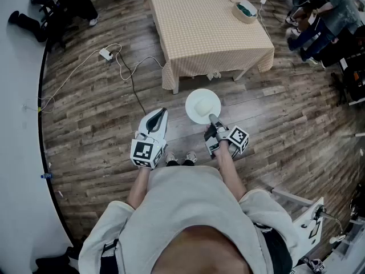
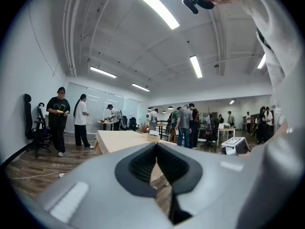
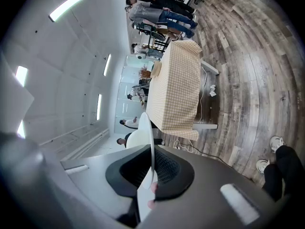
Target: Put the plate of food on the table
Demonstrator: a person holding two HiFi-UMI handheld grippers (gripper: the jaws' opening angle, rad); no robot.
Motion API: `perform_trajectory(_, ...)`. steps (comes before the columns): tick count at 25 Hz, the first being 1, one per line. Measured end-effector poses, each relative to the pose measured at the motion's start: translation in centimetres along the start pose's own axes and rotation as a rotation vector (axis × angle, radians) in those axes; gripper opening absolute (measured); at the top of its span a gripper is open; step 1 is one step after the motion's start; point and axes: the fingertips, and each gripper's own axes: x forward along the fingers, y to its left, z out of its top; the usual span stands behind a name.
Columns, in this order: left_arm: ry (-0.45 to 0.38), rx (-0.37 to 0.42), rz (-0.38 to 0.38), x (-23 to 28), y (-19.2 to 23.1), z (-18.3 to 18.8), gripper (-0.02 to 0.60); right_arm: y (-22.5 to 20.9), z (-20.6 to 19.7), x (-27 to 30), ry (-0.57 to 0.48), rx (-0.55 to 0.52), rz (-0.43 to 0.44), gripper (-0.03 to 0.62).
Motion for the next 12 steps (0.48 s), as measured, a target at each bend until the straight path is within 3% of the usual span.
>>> perform_trajectory(12, -0.008, 0.011, 0.006, 0.66, -0.46, 0.19, 0.008, -0.38, 1.07, -0.22, 0.006, -0.022, -0.023, 0.008)
